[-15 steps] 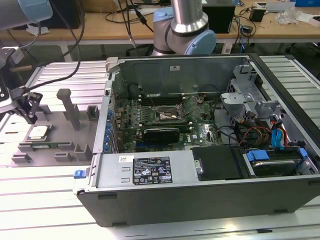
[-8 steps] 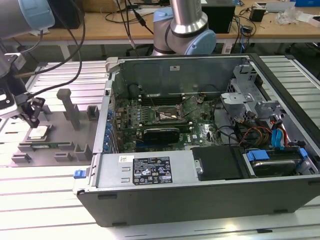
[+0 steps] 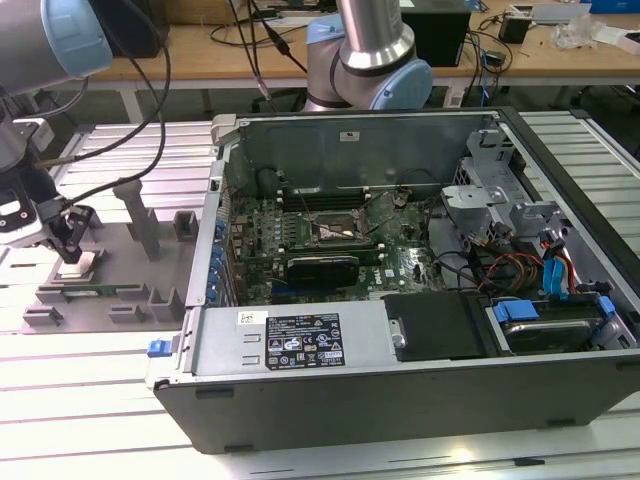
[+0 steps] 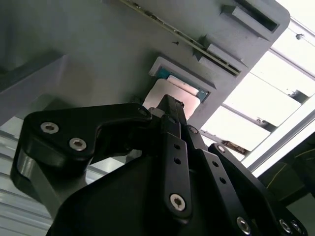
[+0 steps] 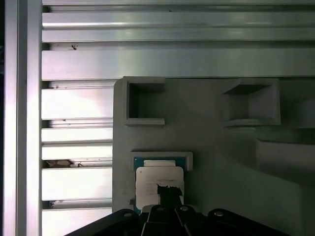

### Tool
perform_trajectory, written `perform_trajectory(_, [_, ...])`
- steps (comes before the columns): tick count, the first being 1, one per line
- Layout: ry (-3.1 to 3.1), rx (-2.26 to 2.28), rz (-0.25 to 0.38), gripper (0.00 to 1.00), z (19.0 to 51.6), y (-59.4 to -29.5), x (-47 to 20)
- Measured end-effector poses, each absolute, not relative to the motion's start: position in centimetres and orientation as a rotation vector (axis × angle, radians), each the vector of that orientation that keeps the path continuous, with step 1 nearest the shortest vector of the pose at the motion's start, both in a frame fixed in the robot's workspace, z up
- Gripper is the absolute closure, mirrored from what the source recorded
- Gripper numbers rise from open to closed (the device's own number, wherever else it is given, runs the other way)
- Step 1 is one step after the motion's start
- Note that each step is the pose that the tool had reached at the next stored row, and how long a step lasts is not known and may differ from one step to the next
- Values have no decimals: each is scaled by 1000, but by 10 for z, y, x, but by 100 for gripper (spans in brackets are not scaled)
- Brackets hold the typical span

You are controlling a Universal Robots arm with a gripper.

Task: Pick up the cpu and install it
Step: 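Pick up the cpu and move it towards the insertion slot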

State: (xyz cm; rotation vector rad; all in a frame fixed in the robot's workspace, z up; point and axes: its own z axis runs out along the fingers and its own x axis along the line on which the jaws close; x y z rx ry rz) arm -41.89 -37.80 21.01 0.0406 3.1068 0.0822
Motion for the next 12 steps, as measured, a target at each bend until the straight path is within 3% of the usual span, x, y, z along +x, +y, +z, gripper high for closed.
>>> perform_trajectory(12, [3107,40,82,89,207,-378,-421])
